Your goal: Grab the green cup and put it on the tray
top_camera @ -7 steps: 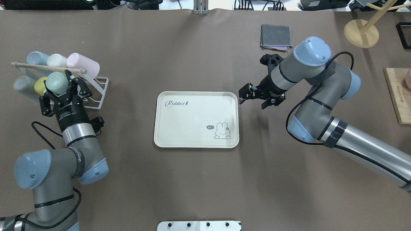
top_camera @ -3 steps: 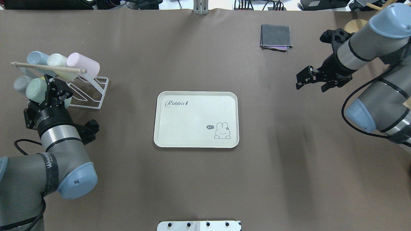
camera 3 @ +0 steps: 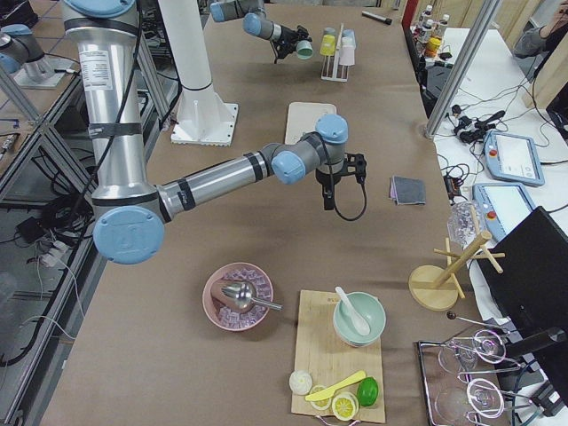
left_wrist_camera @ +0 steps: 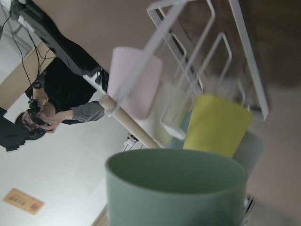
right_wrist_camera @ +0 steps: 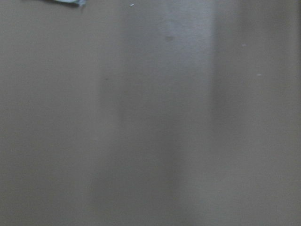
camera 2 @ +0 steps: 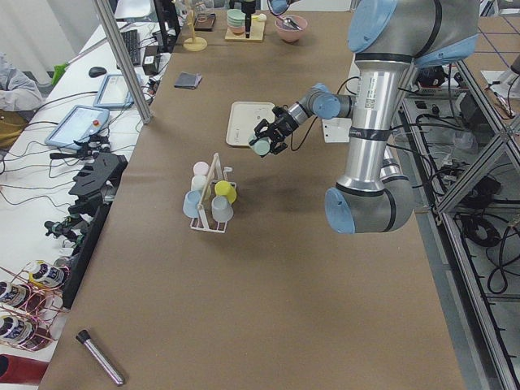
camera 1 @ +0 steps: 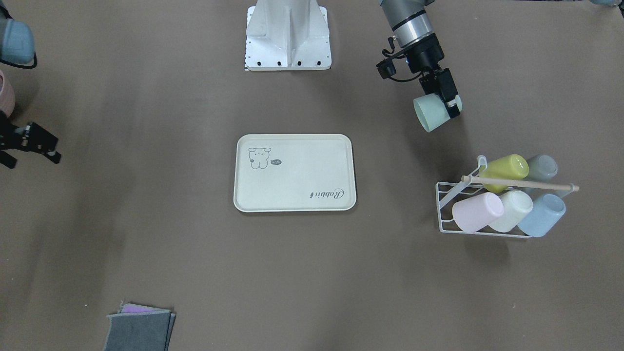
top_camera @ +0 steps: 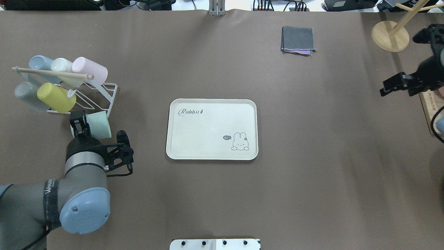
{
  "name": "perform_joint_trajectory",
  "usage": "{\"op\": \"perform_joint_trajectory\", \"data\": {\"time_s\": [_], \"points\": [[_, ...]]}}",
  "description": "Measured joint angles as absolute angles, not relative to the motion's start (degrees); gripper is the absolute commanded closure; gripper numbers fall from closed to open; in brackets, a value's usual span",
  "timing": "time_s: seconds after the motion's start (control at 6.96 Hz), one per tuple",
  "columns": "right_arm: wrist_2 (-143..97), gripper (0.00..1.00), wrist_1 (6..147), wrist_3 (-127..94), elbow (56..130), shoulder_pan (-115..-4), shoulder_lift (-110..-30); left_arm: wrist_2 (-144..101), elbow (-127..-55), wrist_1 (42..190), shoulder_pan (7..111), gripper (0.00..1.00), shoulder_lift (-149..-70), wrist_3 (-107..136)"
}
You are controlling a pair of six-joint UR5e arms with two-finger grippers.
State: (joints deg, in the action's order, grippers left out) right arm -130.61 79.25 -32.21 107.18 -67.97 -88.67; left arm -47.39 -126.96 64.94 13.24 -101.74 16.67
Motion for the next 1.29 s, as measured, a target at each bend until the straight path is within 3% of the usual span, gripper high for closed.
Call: {"op": "perform_joint_trajectory", "data": {"time_s": [0.57, 0.86, 1.29], "points": [[-129.1, 0.00, 79.4, -10.5, 104.5, -83.0, -99.6, -56.4, -120.1, 98.0, 12.8, 0.83, -105.3, 46.6], [-129.5, 0.00, 80.1, -7.9, 102.7, -86.0, -99.9, -53.0, -109.7, 108.0, 10.3, 0.82, -115.3, 56.8], [-129.5, 0.00, 87.5, -7.7, 105.2, -87.4, -98.7, -47.1, -96.4, 119.4, 9.6, 0.82, -122.8, 61.6]]}}
